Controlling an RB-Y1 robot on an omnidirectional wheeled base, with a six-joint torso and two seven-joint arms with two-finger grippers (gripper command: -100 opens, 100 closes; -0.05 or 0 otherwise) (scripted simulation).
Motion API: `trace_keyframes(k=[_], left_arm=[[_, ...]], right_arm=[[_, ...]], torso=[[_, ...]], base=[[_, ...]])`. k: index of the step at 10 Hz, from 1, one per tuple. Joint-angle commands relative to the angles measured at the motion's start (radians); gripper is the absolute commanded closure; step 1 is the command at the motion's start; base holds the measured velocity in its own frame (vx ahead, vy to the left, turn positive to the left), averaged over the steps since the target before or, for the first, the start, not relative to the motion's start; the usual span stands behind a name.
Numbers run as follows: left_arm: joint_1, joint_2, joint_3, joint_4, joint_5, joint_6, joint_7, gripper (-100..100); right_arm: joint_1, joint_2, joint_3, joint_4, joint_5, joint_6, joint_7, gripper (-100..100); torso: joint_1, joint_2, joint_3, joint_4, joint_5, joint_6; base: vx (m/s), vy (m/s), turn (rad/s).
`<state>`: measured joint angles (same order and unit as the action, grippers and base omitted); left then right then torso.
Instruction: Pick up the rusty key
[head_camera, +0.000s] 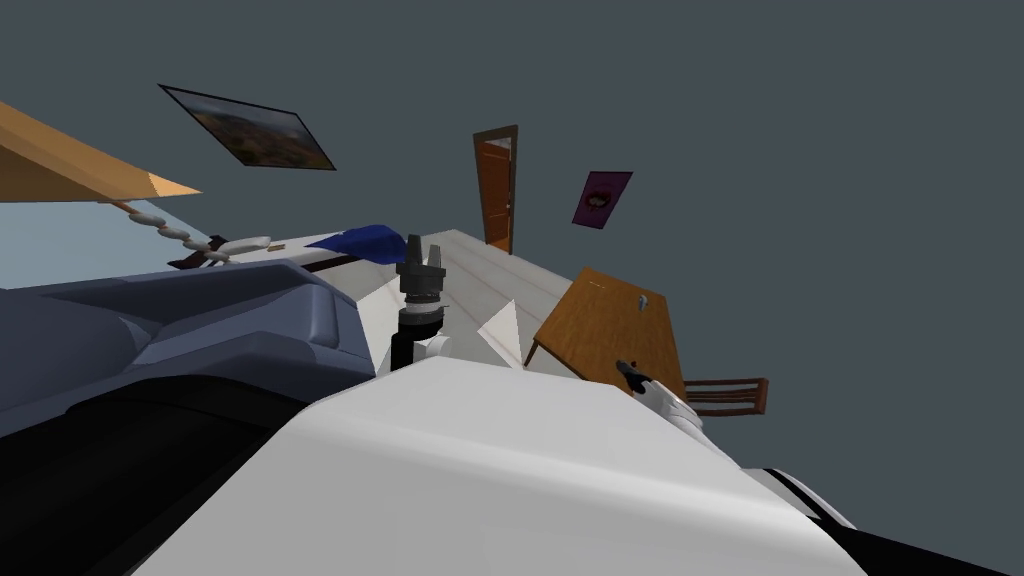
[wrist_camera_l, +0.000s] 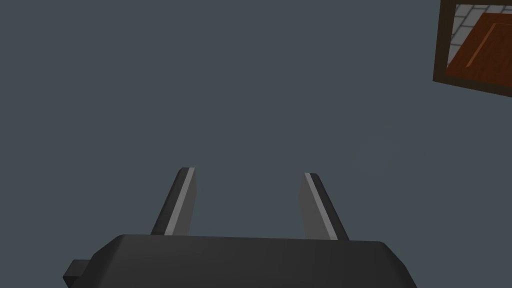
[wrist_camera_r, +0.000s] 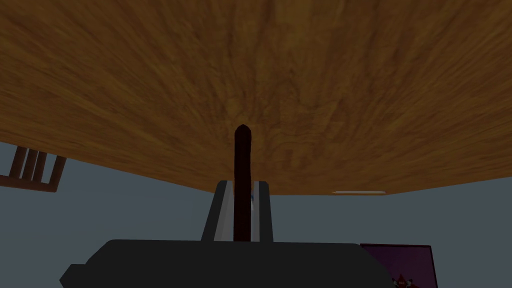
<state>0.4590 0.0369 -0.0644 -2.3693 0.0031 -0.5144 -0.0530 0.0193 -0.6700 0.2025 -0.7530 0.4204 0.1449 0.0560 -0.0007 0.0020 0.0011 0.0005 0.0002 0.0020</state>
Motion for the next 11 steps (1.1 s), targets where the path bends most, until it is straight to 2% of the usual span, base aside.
trace_keyframes(k=[1, 2, 3, 4, 6, 7, 8, 9, 10, 11], left_arm=[[0.000, 0.000, 0.000, 0.000, 0.000, 0.000, 0.000, 0], [0.000, 0.000, 0.000, 0.000, 0.000, 0.000, 0.000, 0], [0.000, 0.000, 0.000, 0.000, 0.000, 0.000, 0.000, 0], [0.000, 0.000, 0.000, 0.000, 0.000, 0.000, 0.000, 0], [0.000, 0.000, 0.000, 0.000, 0.000, 0.000, 0.000, 0], [0.000, 0.000, 0.000, 0.000, 0.000, 0.000, 0.000, 0], [0.000, 0.000, 0.000, 0.000, 0.000, 0.000, 0.000, 0], [0.000, 0.000, 0.000, 0.000, 0.000, 0.000, 0.000, 0], [0.000, 0.000, 0.000, 0.000, 0.000, 0.000, 0.000, 0], [0.000, 0.000, 0.000, 0.000, 0.000, 0.000, 0.000, 0]], right_arm=[[0.000, 0.005, 0.019, -0.050, -0.050, 0.048, 0.050, 100], [0.000, 0.005, 0.019, -0.057, -0.071, 0.048, 0.079, 100], [0.000, 0.005, 0.019, -0.057, -0.076, 0.048, 0.081, 100], [0.003, 0.007, 0.038, -0.096, -0.116, 0.092, 0.125, 100], [0.003, 0.007, 0.038, -0.112, -0.138, 0.092, 0.142, 100], [0.005, 0.010, 0.058, -0.147, -0.178, 0.135, 0.188, 100], [0.005, 0.010, 0.058, -0.166, -0.200, 0.136, 0.203, 100], [0.007, 0.013, 0.077, -0.201, -0.236, 0.177, 0.236, 100], [0.007, 0.013, 0.077, -0.220, -0.262, 0.180, 0.263, 100], [0.010, 0.016, 0.096, -0.261, -0.301, 0.223, 0.293, 100]], torso=[[0.000, 0.000, 0.000, 0.000, 0.000, 0.000], [-0.001, 0.000, 0.000, 0.000, 0.000, 0.001], [-0.001, 0.000, 0.000, 0.000, 0.000, 0.000], [0.000, 0.000, 0.000, 0.000, 0.000, 0.000], [-0.001, 0.001, 0.000, 0.000, -0.001, 0.000], [0.000, 0.000, 0.000, 0.000, 0.000, -0.001], [-0.001, 0.000, 0.000, -0.001, -0.001, 0.000], [0.000, 0.000, 0.000, 0.000, -0.001, -0.001], [-0.001, 0.000, 0.000, -0.001, -0.001, 0.000], [-0.001, 0.000, 0.000, -0.001, -0.001, -0.001]], base=[[-0.009, -0.033, -0.130], [-0.011, -0.028, -0.066], [-0.009, -0.014, 0.014], [-0.012, -0.027, -0.115], [-0.005, -0.016, -0.035], [-0.005, -0.026, -0.112], [-0.007, -0.023, -0.069], [-0.004, -0.036, -0.129], [-0.008, -0.032, -0.055], [-0.016, -0.037, -0.112]])
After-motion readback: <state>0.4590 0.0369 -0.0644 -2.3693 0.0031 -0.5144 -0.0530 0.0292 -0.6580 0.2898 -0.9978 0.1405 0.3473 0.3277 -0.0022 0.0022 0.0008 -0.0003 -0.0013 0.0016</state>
